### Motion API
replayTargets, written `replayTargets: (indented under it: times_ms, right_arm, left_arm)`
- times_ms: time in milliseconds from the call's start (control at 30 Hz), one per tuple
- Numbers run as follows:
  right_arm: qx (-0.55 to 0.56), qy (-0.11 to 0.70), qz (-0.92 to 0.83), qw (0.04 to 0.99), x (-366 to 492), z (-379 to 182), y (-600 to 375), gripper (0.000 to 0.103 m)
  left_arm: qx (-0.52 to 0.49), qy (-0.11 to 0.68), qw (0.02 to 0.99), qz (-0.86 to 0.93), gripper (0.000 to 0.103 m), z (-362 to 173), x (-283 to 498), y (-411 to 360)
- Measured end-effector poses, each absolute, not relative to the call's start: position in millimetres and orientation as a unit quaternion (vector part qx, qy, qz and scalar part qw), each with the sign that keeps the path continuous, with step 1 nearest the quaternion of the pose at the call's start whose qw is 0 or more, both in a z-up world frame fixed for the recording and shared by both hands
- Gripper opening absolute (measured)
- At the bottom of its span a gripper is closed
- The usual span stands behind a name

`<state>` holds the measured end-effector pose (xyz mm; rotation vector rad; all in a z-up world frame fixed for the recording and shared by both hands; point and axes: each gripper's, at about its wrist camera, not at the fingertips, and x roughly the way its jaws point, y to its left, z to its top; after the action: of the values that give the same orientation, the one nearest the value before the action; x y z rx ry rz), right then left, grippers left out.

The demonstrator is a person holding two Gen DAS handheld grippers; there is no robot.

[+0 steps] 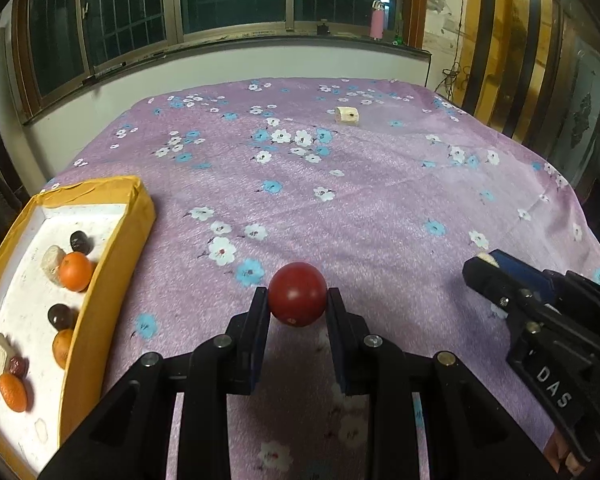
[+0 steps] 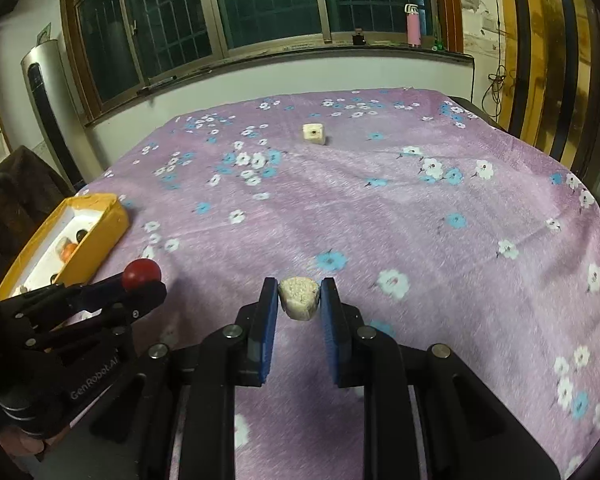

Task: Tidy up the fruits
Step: 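Hold the red fruit in the left tool while the right tool holds the small cake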

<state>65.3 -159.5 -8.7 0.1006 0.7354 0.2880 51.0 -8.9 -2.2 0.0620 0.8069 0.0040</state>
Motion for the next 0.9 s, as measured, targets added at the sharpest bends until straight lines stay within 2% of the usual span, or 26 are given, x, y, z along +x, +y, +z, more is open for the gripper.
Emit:
replayTargets:
  times_ms: [900]
  right_arm:
    - [0.044,0.359,0.143,0.921,29,-6,-147,0.023]
  left_arm:
    - [0.029,0.394,0.918,0.014,0.027,-4,32,0]
